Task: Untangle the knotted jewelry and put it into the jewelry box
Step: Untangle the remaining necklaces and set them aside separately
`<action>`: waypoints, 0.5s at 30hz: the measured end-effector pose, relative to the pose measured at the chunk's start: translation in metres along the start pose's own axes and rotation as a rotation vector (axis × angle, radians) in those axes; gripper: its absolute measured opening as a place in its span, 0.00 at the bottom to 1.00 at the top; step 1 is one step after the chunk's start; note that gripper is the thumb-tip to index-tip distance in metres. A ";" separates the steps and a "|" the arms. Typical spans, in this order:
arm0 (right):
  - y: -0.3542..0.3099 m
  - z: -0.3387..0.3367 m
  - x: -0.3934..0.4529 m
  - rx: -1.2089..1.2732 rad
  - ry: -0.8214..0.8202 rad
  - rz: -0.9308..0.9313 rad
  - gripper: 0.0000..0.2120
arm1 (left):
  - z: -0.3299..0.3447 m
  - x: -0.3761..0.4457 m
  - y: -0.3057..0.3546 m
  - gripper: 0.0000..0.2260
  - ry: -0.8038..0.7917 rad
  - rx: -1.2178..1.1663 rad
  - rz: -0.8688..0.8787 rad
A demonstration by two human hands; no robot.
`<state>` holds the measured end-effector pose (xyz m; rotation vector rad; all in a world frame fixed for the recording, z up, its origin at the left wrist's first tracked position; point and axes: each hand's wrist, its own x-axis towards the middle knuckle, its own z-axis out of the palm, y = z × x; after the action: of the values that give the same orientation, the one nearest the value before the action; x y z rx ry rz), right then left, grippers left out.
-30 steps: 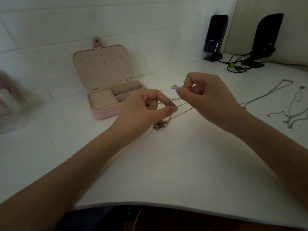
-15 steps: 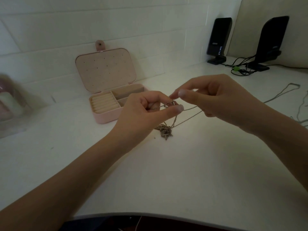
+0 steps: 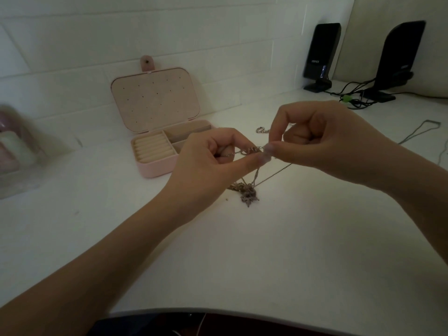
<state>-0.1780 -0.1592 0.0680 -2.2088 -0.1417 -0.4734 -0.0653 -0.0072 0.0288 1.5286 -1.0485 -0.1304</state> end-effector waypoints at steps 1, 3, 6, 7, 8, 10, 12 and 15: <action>-0.001 0.000 0.000 0.006 -0.009 -0.008 0.11 | 0.000 0.000 0.000 0.08 -0.004 0.001 0.015; -0.001 0.000 0.000 0.014 -0.013 -0.011 0.12 | 0.000 0.000 0.001 0.09 -0.010 0.004 0.043; -0.001 0.000 0.000 0.023 -0.001 -0.014 0.12 | 0.000 0.000 0.001 0.10 -0.014 0.001 0.074; -0.001 0.000 0.000 0.026 0.004 -0.011 0.12 | 0.000 0.000 0.001 0.10 -0.011 -0.001 0.085; -0.001 0.000 0.000 0.029 0.009 -0.005 0.11 | 0.000 0.000 0.001 0.09 -0.007 0.000 0.096; -0.002 0.000 0.000 0.024 0.015 0.019 0.09 | 0.000 -0.001 0.001 0.07 -0.005 0.006 0.108; -0.003 0.000 0.001 0.019 0.028 0.055 0.06 | 0.000 -0.001 0.002 0.06 -0.010 0.021 0.115; -0.002 0.001 0.002 0.040 0.022 0.100 0.08 | 0.002 -0.002 0.004 0.03 -0.007 0.043 0.129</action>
<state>-0.1766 -0.1571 0.0695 -2.1598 -0.0290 -0.4354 -0.0695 -0.0068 0.0307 1.4946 -1.1587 -0.0234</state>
